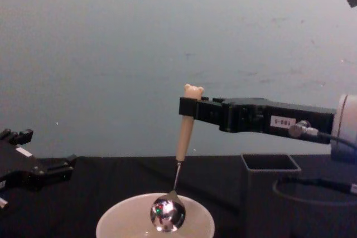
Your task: Pick up the stirring spoon with one hand, stir inside the cup, then place it back in its original position.
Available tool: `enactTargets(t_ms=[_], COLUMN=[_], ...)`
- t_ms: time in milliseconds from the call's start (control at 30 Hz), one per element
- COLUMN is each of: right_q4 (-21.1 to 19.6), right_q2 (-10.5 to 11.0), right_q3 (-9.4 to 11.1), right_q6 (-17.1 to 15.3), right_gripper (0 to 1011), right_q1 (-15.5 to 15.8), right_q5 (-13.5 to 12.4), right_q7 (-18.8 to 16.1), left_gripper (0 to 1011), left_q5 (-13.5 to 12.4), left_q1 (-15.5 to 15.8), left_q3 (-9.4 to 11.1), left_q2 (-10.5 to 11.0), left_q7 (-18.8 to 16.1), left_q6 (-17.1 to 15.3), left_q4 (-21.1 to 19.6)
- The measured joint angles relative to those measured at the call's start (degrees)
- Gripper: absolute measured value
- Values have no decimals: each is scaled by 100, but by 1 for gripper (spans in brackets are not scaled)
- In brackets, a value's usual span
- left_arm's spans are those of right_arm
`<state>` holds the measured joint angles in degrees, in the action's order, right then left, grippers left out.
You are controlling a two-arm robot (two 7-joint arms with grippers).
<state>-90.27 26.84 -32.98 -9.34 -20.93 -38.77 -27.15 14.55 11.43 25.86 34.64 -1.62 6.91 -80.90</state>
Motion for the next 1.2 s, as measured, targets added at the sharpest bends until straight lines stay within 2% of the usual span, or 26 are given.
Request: enactTargets(t_ms=[233,367,867,1200], right_q4=[19,60,531,949], right_q2=[-70,-113,-367,-618], right_q3=[16,-46,-422,-499], right_q6=[-64,-65,-15,65], right_gripper=[218,218,218,218], right_q1=[-46,-82,-240,-362], right_q5=[-63,-29,442,677], right_q7=[-64,-85,-237,-282], left_gripper=[1001,1001,1001,1002], left_q5=[0,0,0,0], left_q1=[0,0,0,0], left_q3=[0,0,0,0], left_q2=[0,0,0,0], left_q7=[0,0,0,0], left_q6=[0,0,0,0], left_q4=[0,0,0,0])
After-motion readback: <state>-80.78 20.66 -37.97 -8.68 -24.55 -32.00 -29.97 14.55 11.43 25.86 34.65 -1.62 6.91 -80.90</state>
